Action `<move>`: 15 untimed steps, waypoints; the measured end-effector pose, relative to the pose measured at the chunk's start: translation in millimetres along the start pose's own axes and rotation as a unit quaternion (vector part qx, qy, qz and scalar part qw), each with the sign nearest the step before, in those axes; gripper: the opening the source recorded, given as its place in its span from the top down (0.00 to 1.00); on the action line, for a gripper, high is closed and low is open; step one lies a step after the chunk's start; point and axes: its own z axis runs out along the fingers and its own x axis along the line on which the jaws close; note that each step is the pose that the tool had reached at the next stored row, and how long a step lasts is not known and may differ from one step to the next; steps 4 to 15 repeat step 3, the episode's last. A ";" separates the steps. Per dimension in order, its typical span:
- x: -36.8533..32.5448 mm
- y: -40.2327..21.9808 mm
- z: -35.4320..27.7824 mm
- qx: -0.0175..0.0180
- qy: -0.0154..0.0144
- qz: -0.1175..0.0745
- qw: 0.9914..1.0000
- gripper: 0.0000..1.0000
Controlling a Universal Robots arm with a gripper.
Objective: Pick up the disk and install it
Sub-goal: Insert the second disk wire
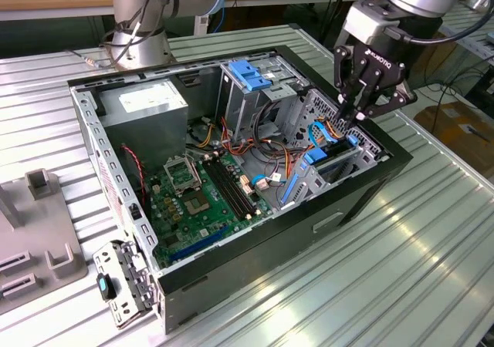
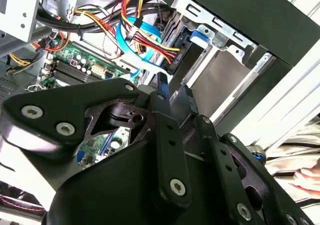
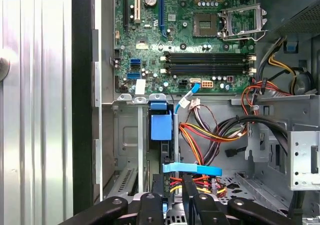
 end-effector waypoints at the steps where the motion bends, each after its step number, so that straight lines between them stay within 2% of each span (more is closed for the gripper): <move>1: 0.0 1.3 0.0 0.000 0.000 0.000 1.000 0.70; 15: 0.0 1.5 0.0 0.000 0.000 0.000 1.000 0.70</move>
